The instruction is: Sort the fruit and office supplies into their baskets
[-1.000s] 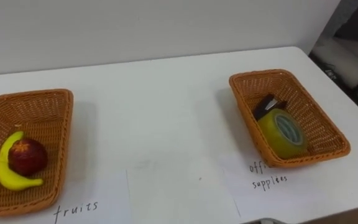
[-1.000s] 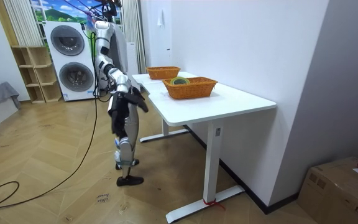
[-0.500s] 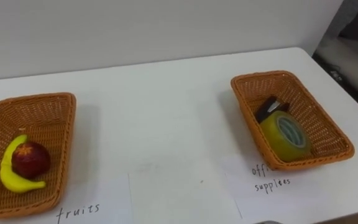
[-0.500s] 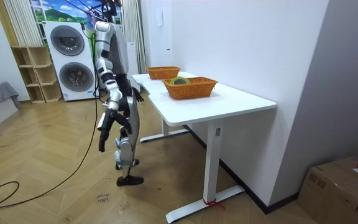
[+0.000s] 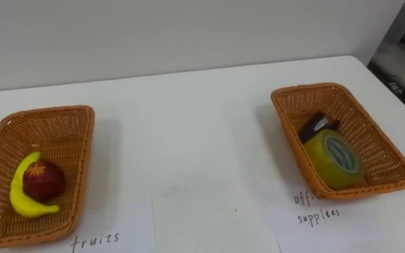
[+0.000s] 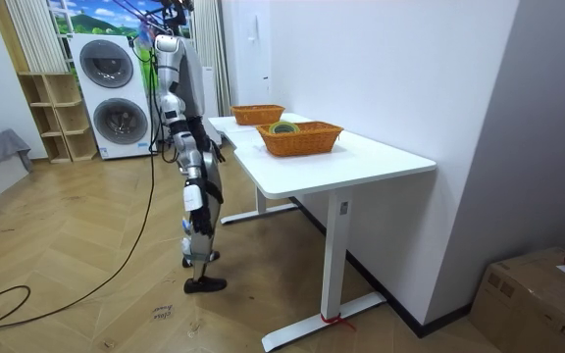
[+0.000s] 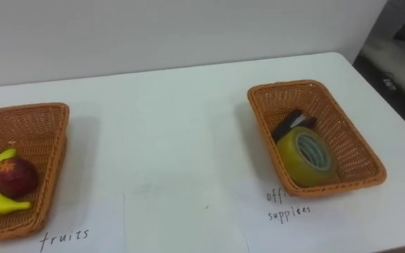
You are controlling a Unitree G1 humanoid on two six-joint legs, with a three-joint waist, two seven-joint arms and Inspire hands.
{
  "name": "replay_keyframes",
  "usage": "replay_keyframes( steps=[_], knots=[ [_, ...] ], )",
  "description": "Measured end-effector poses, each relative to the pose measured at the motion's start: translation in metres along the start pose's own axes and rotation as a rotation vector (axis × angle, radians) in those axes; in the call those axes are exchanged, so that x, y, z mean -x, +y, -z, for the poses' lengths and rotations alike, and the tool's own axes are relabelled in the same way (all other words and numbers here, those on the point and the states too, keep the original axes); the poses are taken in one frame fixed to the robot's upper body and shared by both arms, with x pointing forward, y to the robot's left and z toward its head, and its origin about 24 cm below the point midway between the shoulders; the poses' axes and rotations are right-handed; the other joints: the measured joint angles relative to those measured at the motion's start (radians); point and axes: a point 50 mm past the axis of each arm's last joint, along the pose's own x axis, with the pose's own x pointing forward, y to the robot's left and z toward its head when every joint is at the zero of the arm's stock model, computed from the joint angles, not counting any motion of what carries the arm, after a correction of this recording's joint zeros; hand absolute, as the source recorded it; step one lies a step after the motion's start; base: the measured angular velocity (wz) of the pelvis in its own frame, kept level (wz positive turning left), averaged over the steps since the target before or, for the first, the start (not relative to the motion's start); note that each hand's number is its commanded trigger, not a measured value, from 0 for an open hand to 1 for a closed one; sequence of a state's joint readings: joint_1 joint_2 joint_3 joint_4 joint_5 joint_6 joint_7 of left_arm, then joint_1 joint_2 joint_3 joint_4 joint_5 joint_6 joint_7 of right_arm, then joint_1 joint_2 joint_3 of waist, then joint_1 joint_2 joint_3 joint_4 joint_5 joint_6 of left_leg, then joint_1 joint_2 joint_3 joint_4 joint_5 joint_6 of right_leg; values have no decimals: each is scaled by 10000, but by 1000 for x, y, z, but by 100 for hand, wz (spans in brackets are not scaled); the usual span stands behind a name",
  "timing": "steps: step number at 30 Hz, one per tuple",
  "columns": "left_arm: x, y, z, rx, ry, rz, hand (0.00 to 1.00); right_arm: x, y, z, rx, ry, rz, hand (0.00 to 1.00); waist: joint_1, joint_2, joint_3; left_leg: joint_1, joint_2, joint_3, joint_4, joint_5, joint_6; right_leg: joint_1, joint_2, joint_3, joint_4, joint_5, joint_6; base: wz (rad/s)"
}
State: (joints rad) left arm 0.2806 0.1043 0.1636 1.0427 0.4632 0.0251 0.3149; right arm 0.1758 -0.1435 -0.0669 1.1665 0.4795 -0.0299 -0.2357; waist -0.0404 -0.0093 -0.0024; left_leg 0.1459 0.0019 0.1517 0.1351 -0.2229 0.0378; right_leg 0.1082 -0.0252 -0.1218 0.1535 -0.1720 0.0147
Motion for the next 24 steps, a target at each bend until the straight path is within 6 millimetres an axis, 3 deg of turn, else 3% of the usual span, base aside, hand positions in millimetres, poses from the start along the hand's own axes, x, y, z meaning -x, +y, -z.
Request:
replay_keyframes(
  steps=[9, 18, 24],
  knots=[
    [0, -7, -10, -310, -357, 329, 0, 4, 38, -14, 3422, -954, -2258, 0, 500, -24, 21, 23, 16, -153, -4, -20, -10, 132, -11, -269, -32, 0, 0, 7],
    [3, -15, -7, -269, -205, 560, 0, 6, 50, -18, 4406, -1285, -2916, 0, 970, 10, 57, 7, 19, -192, 3, -21, -12, 210, -13, -329, -33, 0, 0, 1],
    [6, -24, -3, 154, 70, 1100, 0, 9, 57, -18, 4598, -1453, -3539, 0, 1027, 19, 63, 6, 16, -230, 6, -22, -12, 245, -18, -367, -33, 0, 0, 1]
  ],
)
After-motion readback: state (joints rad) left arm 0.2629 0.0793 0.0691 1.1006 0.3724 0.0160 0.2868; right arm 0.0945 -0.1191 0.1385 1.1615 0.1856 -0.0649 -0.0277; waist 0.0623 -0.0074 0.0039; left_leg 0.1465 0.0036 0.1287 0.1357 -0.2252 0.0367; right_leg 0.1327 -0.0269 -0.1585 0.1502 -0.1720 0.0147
